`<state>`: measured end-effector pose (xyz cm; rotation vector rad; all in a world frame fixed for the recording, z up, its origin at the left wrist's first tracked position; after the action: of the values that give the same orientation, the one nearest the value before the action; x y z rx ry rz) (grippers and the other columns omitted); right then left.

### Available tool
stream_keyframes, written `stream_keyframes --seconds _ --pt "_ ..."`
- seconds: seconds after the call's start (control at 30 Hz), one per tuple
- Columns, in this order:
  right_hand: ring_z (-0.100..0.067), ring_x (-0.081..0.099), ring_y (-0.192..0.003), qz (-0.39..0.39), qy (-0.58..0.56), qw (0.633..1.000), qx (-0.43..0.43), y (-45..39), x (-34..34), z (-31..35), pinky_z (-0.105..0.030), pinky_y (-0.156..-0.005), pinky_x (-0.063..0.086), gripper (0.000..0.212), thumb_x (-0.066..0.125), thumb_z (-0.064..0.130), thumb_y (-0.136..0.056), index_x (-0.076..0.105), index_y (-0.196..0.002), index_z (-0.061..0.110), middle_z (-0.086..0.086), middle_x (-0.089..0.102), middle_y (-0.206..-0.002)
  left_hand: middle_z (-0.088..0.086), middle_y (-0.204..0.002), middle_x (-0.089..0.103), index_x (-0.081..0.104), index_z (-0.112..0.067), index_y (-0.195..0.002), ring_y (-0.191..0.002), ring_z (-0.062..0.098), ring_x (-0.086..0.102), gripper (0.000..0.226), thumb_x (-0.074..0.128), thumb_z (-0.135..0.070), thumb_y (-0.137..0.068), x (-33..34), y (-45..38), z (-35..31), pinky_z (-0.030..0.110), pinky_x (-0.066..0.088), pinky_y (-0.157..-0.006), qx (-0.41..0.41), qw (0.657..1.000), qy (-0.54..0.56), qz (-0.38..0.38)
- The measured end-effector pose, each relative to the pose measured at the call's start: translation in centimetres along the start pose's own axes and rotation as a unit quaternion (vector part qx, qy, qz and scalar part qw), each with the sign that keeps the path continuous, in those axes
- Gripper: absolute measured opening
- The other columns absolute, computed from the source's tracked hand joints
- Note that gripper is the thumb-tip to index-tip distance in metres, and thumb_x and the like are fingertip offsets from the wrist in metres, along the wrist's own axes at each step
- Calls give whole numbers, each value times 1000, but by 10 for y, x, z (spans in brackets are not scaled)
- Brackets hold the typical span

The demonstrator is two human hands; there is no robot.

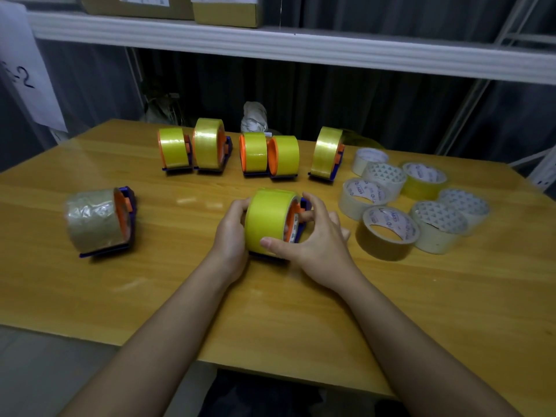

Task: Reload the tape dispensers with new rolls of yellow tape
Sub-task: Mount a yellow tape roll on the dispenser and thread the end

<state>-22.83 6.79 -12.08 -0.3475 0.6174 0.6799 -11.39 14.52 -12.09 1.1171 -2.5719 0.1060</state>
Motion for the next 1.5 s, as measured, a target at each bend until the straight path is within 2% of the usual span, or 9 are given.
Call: stream_keyframes --seconds 0.27,0.4,0.5,0.57,0.63,0.73,0.87,1.17,1.5 --pt "-13 23 -123 -33 -6 999 -25 3 5 -6 -35 -104 28 123 82 64 -53 3 -145 43 11 32 -131 4 -62 69 74 -15 -57 -63 16 66 61 30 -24 -99 -9 -7 6 21 54 -59 -20 999 21 38" --pt "-8 20 -124 -62 46 994 -82 -4 4 -6 -33 -104 25 132 82 67 -45 0 -146 45 9 27 -139 13 -110 69 70 -14 -107 -100 23 67 55 46 -59 -88 -7 -13 -8 40 51 -93 10 997 -21 75" --pt "-9 30 -122 -62 -61 994 -68 -9 -1 -8 -31 -103 28 103 74 73 -55 17 -138 51 19 36 -126 -12 -77 74 63 -22 -90 -76 1 69 21 46 -32 -97 2 -14 -16 21 53 -75 80 991 -60 87" --pt "-3 40 -116 -99 -164 979 -70 -14 -6 -11 -22 -101 36 70 56 74 -72 39 -132 42 20 46 -117 -19 -59 66 56 -25 -78 -61 -14 60 28 41 -16 -100 8 -13 -23 6 45 -61 145 981 -105 70" --pt "4 45 -109 -125 -180 972 -85 -17 -9 -10 -7 -88 38 59 50 65 -83 56 -127 27 9 53 -116 -13 -61 57 55 -19 -70 -59 -8 54 31 45 -16 -99 11 -19 -22 11 42 -58 223 960 -158 59" --pt "1 54 -102 -127 -195 968 -99 -17 -8 -7 -8 -78 41 47 57 55 -86 67 -118 21 9 60 -112 12 -59 43 48 -2 -66 -54 19 42 42 44 -33 -94 11 -23 -9 34 33 -51 316 921 -221 59" --pt "-2 65 -92 -164 -262 946 -97 -19 -16 -7 -13 -76 48 9 67 26 -88 72 -94 26 8 71 -96 0 -55 42 48 -26 -66 -48 16 41 31 40 -34 -95 11 -23 0 38 32 -44 424 848 -314 46" --pt "-2 63 -81 -193 -190 956 -110 -19 -16 -10 -15 -66 48 11 59 23 -94 71 -94 22 4 70 -89 -12 -65 47 62 -11 -79 -50 6 44 32 42 -29 -96 7 -19 5 16 30 -45 495 782 -376 46" --pt "-9 54 -74 -263 -6 948 -177 -26 -11 -17 -12 -64 37 16 53 17 -95 66 -89 11 1 63 -82 4 -60 58 65 -5 -77 -48 19 53 36 45 -29 -95 7 -15 7 35 39 -41 521 760 -385 49"
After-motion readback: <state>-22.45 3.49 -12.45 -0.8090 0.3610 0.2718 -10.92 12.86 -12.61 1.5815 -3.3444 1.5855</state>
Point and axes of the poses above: each hand's wrist, its own y-axis away from the middle knuckle, its own x-axis out of the palm, z = x × y, the point moved 1 cm from there along -y, towards the middle knuckle
